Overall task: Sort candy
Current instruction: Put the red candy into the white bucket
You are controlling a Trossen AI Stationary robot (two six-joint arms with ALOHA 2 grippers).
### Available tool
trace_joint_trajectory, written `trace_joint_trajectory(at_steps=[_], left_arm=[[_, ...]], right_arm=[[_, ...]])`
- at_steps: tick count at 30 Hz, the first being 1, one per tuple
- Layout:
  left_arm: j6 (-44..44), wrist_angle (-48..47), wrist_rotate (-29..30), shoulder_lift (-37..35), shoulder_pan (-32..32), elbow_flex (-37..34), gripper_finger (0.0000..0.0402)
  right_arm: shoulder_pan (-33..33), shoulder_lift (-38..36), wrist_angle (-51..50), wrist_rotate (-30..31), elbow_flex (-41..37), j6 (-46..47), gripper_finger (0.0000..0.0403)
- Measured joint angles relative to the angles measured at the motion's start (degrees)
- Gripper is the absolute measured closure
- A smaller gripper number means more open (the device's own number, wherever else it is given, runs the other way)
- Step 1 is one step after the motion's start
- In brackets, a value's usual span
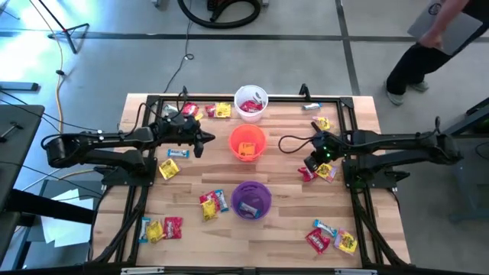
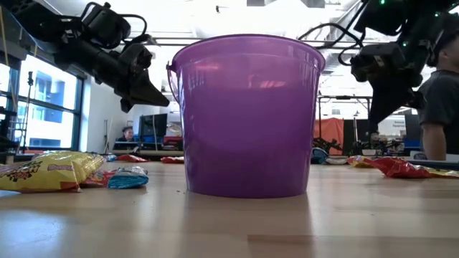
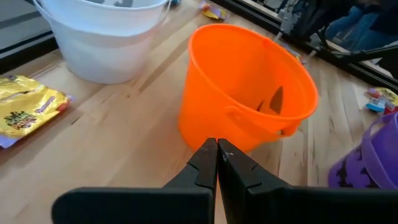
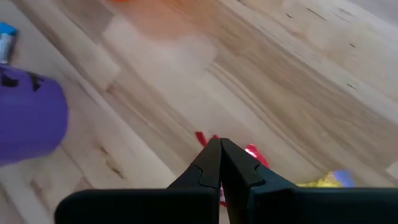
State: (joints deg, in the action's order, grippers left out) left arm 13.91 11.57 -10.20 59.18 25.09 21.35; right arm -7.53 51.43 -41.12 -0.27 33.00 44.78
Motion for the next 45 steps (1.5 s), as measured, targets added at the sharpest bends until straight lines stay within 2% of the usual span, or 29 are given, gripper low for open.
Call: trace_joint_trajectory(at_steps=[9, 12, 15, 23, 28, 39, 45], left_arm=[[0.9, -0.1, 0.6, 0.0, -1.9, 0.0, 0.0401], [0.9, -0.1, 0.7, 0.0, -2.6, 0.0, 0.0401], [1.0, -0.2, 1.6, 0.0, -3.3, 0.0, 0.0401], [1.0, -0.2, 2.0, 0.0, -3.5, 0.0, 0.0401], [1.0, -0.2, 2.0, 0.0, -3.5, 0.0, 0.0401], [1.0, -0.2, 2.0, 0.0, -3.5, 0.0, 0.0401], [1.0, -0.2, 2.0, 0.0, -3.5, 0.0, 0.0401]], right_arm=[[4.5, 0.9, -0.6, 1.1, 0.3, 4.3, 0.0402], [6.3, 2.9, -1.3, 1.1, 0.3, 6.5, 0.039], [7.7, 5.7, -2.3, 1.1, 0.3, 8.6, 0.0358], [8.5, 12.6, -2.4, 1.2, 0.3, 10.5, 0.0228], [8.5, 14.7, -1.3, 2.2, 0.3, 10.5, 0.0187], [8.2, 18.6, 0.7, 3.7, 0.3, 6.2, 0.0184], [8.2, 21.8, 3.8, 3.1, 0.3, 4.8, 0.0227]])
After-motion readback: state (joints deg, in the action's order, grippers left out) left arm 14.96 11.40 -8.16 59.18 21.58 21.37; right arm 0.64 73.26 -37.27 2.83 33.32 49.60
